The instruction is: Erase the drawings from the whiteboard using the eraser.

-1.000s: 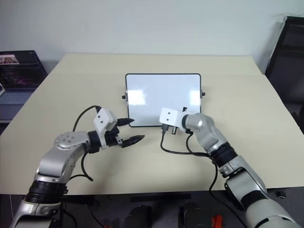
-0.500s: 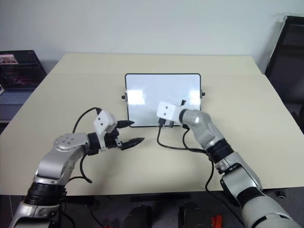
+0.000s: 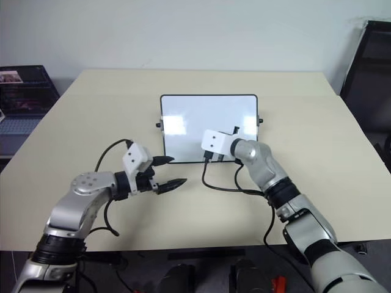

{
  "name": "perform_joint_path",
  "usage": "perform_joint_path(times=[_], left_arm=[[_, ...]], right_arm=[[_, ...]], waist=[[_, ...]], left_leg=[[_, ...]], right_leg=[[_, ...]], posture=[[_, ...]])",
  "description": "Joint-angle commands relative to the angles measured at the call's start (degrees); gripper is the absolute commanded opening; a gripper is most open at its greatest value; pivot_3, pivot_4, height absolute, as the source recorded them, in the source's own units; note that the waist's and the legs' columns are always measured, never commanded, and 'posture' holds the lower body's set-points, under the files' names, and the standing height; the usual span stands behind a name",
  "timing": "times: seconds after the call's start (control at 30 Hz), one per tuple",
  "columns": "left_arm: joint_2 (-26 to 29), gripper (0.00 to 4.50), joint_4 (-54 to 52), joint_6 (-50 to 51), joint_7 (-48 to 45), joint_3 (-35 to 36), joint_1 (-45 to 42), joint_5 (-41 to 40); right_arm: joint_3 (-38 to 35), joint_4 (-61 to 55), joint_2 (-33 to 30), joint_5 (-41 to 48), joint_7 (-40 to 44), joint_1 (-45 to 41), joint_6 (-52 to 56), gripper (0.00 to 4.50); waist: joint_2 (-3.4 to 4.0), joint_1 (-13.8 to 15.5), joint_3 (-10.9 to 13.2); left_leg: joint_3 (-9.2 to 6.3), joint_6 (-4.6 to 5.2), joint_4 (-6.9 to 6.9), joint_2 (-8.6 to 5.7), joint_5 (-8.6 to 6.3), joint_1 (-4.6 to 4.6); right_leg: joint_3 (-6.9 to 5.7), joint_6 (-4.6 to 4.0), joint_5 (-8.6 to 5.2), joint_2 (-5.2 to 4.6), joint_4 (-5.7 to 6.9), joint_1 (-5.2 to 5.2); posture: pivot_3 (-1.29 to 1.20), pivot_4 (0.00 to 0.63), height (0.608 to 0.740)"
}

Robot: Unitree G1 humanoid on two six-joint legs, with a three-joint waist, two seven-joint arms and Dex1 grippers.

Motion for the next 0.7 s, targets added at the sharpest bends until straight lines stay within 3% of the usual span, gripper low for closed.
perform_joint_path(times=[0.03, 0.4, 0.57, 0.7], left_arm=[[0.3, 4.50, -2.5, -0.1, 0.3, 0.8, -0.7, -0.5], [0.2, 4.50, -2.2, -0.4, 0.0, 1.0, -0.9, -0.6], [-0.1, 4.50, -2.4, -0.5, 0.1, 1.4, -1.4, -1.1], [0.3, 4.50, -5.3, -1.1, -2.0, 0.8, -1.9, -2.4]], right_arm=[[0.4, -0.7, -1.4, -0.8, 2.0, 1.4, 0.8, 0.98], [-9.0, -11.5, -2.2, 8.1, 5.1, 5.0, 9.9, 0.98], [-16.1, -26.9, -0.5, 16.6, 6.6, 10.0, 20.7, 0.98], [-23.9, -43.7, -2.0, 21.2, 4.5, 20.0, 31.9, 0.98]], waist=[[0.00, 0.0, 0.0], [0.00, 0.3, 0.0], [0.02, 0.0, 0.0], [0.01, 0.6, 0.0]], left_leg=[[0.00, 0.00, 0.01, 0.00, 0.00, 0.00], [-0.01, 0.00, 0.02, -0.02, 0.00, -0.02], [-0.03, 0.00, -0.05, 0.03, -0.01, -0.10], [-0.36, -0.01, -0.03, 0.02, -0.01, -0.33]], right_leg=[[0.00, 0.00, 0.00, 0.00, 0.01, 0.01], [-0.01, 0.00, 0.00, -0.01, -0.01, 0.02], [0.00, -0.02, -0.01, 0.01, -0.06, -0.08], [-0.07, -0.03, -0.02, 0.00, -0.25, -0.06]], posture=[[0.00, 0.150, 0.740], [0.00, 0.150, 0.740], [0.00, 0.150, 0.740], [0.00, 0.150, 0.740]])
